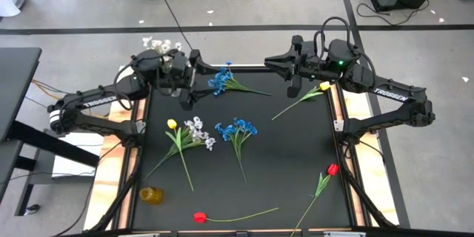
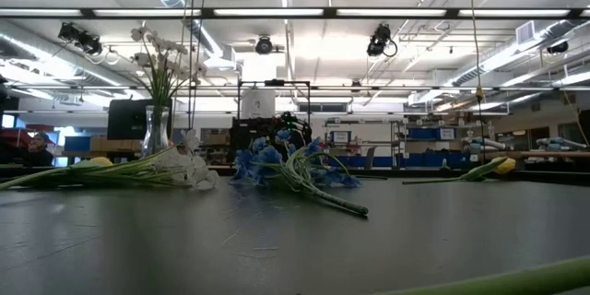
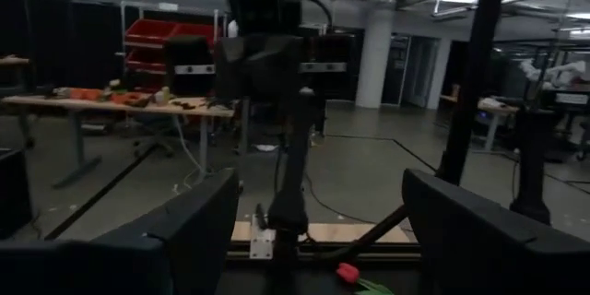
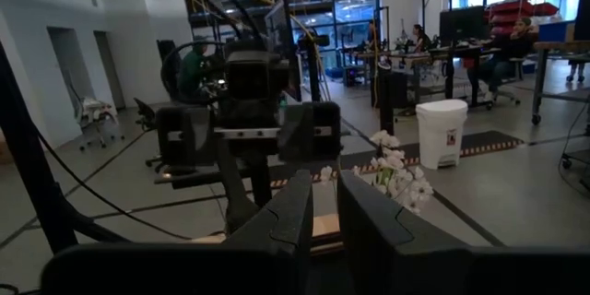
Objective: Sort flowers into vase by color
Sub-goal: Put the right yellow flower into the transparent vase
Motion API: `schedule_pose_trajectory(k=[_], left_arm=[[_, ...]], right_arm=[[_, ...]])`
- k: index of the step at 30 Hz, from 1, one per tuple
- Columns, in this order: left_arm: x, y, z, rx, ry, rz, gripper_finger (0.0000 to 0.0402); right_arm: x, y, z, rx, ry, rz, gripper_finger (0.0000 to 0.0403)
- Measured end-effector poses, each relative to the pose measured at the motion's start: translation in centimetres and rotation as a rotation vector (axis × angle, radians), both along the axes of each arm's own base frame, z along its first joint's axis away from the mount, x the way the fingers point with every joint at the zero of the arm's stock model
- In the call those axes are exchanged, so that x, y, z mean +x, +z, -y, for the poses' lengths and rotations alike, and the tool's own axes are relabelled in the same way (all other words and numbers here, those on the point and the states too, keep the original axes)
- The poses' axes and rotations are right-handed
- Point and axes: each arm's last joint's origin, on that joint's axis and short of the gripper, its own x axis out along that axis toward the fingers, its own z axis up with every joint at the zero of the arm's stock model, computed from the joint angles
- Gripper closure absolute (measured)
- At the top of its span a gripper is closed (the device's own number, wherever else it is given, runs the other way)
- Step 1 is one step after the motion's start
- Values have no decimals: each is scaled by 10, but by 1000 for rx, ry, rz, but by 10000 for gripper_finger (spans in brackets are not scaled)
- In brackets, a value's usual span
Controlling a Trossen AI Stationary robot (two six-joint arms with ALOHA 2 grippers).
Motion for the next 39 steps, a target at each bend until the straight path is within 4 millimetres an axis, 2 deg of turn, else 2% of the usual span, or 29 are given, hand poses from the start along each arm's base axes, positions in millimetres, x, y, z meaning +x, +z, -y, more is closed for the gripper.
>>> schedule_pose_trajectory(k=[2,7,10,13,17,19,23,26,30,39], left_arm=[[1,0,3,-4,-1,0,93],[2,0,6,-32,5,-1,93],[2,-1,6,-35,6,-7,93],[3,-3,6,-42,6,-28,93],[3,-7,6,-56,10,-71,93],[3,-9,5,-68,28,-92,93],[4,-14,4,-98,52,-138,93],[4,-18,4,-139,50,-179,93],[3,-24,4,-159,52,-242,93],[2,-28,-1,-173,89,-279,93]], right_arm=[[0,2,0,31,2,22,339],[3,0,0,237,36,37,339],[13,-22,1,418,66,-123,339],[28,-49,3,603,-2,-286,339],[46,-93,9,988,-207,-486,339],[51,-116,11,1127,-343,-600,339],[48,-156,14,1277,-649,-835,338],[39,-176,19,1346,-869,-979,338],[28,-187,30,1422,-1062,-1042,338],[2,-191,80,1537,-1467,-765,338]])
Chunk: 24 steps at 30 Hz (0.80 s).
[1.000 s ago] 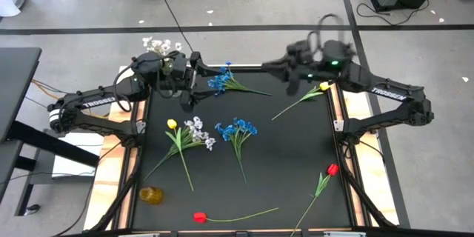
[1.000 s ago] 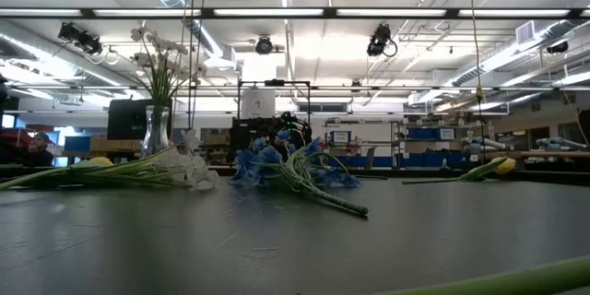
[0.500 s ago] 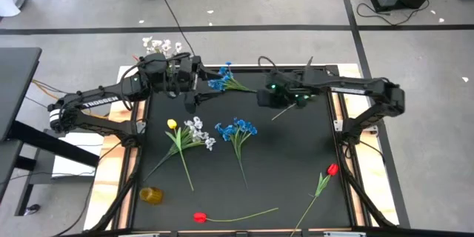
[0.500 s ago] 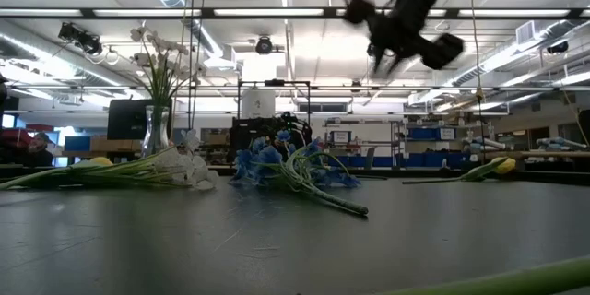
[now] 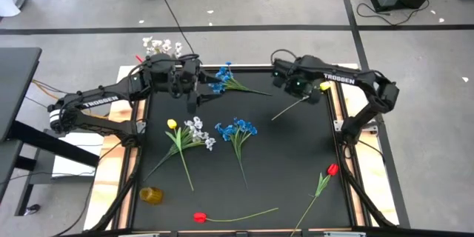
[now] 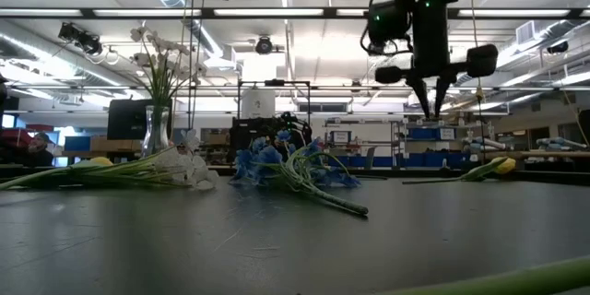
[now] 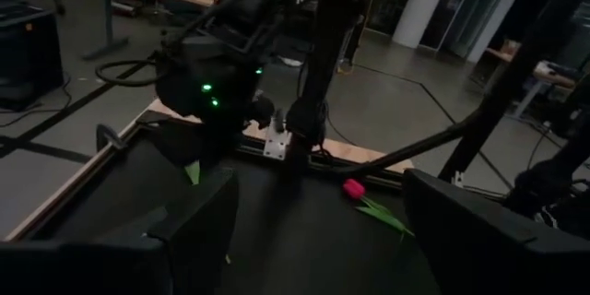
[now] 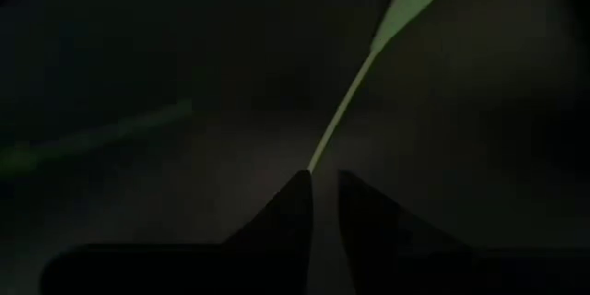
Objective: Sort flowers into vase by color
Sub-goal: Put the right yellow flower into the transparent vase
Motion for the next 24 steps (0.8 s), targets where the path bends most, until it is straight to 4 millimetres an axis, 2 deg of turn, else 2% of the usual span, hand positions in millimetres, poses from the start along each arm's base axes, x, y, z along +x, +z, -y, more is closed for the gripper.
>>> schedule_pose_trajectory(k=[4,9,12,19,24], left_arm=[[-1,-2,-2,-8,10,-21,93],[-2,-7,-2,-20,9,-73,93],[-3,-11,-2,-9,6,-112,93],[-3,-13,-2,-19,25,-137,92],[-3,-14,-3,-14,55,-140,92]], right_arm=[[-18,-18,15,46,-155,-36,338],[-30,-48,21,118,-265,7,338],[-33,-60,22,107,-267,29,338],[-43,-74,21,74,-232,-37,334],[-48,-82,29,43,-224,2,296]])
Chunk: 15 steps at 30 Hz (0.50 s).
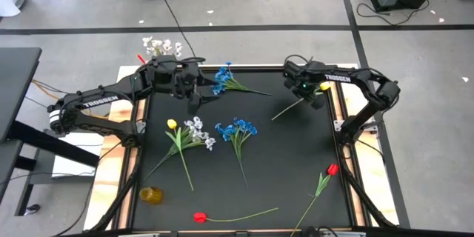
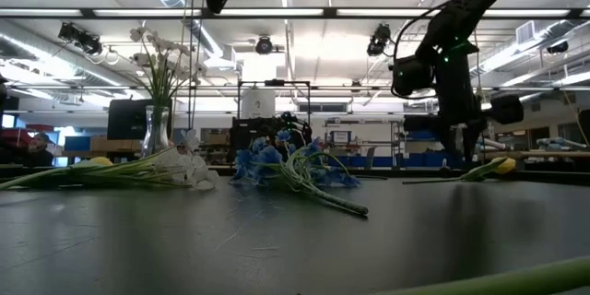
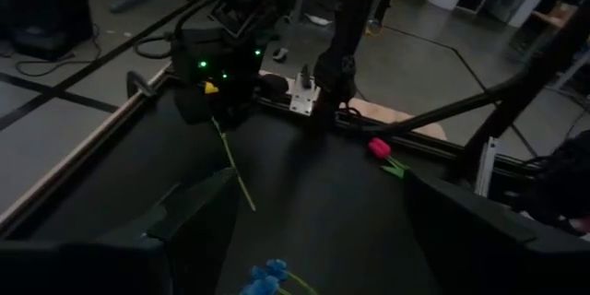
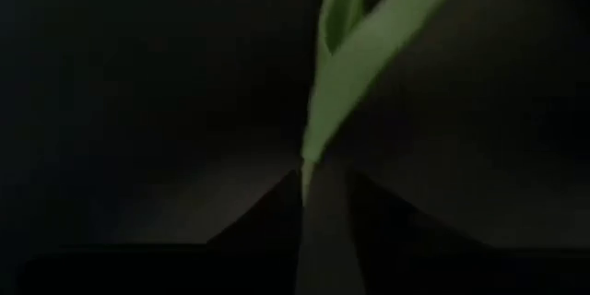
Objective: Sort flowers into vase by color
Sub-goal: Put the right yellow flower into the transparent vase
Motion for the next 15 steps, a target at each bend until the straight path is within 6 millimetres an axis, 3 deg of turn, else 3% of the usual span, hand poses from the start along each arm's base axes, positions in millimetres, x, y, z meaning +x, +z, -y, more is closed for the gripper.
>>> schedule_pose_trajectory(k=[8,15], left_arm=[[0,0,-1,7,28,-3,92],[0,0,-2,13,51,-5,92]], right_arm=[[-11,-9,4,11,-138,19,213],[-19,-20,4,7,-169,14,222]])
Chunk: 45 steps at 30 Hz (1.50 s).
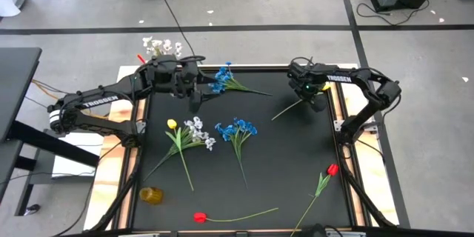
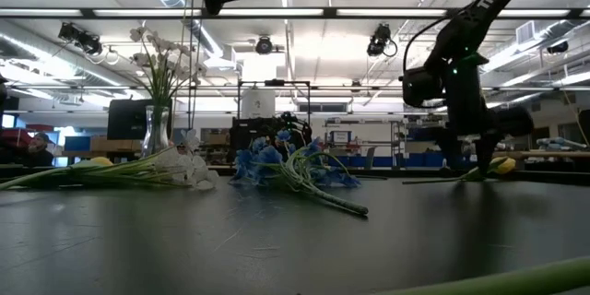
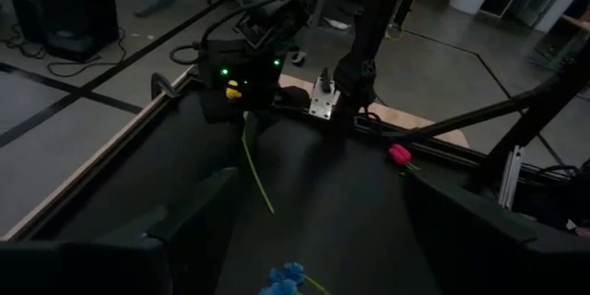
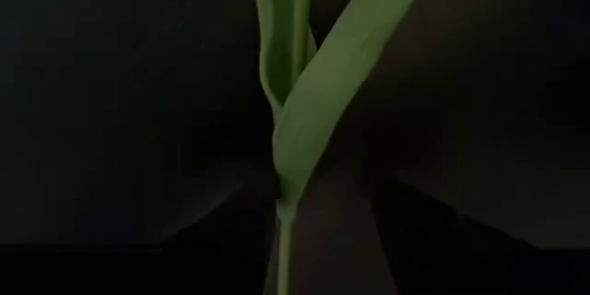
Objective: Sort flowers into vase by color
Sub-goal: Put the right yellow flower into the transparent vase
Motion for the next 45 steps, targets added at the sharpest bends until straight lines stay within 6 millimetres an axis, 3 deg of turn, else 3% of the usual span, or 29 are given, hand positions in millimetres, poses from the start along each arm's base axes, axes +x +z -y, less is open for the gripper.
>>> schedule_pose_trajectory(k=[15,21,27,36,45], left_arm=[[-1,-3,0,-20,7,-28,92],[-1,-3,0,-36,27,-25,92],[-1,-3,-1,-74,48,-19,92],[-1,-2,-1,-118,83,-2,92],[-1,-2,-1,-213,124,12,93]], right_arm=[[1,-5,-4,-58,67,14,375],[3,8,-10,-122,134,21,392],[11,35,-25,-278,225,80,390],[33,82,-47,-647,480,249,390],[70,138,-61,-1193,945,490,390]])
